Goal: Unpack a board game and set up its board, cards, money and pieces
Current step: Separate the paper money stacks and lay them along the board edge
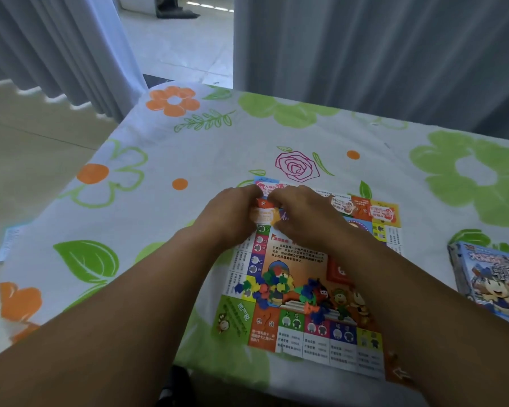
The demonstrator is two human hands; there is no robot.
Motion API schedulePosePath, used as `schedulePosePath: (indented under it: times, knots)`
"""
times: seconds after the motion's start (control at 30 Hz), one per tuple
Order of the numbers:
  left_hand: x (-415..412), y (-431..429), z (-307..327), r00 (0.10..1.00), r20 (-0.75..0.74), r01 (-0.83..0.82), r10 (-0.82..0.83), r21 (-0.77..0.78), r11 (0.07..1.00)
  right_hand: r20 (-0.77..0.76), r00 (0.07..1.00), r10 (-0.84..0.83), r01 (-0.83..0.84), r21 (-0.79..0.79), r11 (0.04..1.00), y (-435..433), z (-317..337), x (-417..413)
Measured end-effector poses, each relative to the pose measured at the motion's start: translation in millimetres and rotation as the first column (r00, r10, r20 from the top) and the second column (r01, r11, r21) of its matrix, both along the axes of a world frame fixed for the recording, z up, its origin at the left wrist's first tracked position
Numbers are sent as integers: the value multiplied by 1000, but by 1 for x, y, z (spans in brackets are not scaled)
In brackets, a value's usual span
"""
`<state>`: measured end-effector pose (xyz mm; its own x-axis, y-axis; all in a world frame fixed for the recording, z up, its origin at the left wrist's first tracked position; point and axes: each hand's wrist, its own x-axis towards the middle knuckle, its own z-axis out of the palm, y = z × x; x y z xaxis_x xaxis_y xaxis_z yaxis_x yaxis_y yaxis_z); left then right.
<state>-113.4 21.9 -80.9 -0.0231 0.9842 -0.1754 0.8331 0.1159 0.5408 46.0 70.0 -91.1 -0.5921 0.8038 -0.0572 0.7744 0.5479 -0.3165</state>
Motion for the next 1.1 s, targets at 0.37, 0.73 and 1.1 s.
schedulePosePath:
  times: [0.37,0.73,1.1]
  knots:
    - [4,3,-2,998,-67,-13,15,30,999,-50,999,9,-7,27,1000,0,-5,-3]
    - [4,4,-1,997,-63,-33,34,15,999,-97,995,-32,31,-12,999,2,3,5]
    - [4,2,-3,997,-67,-39,39,9,999,-90,991,-100,97,-37,995,2,-3,6]
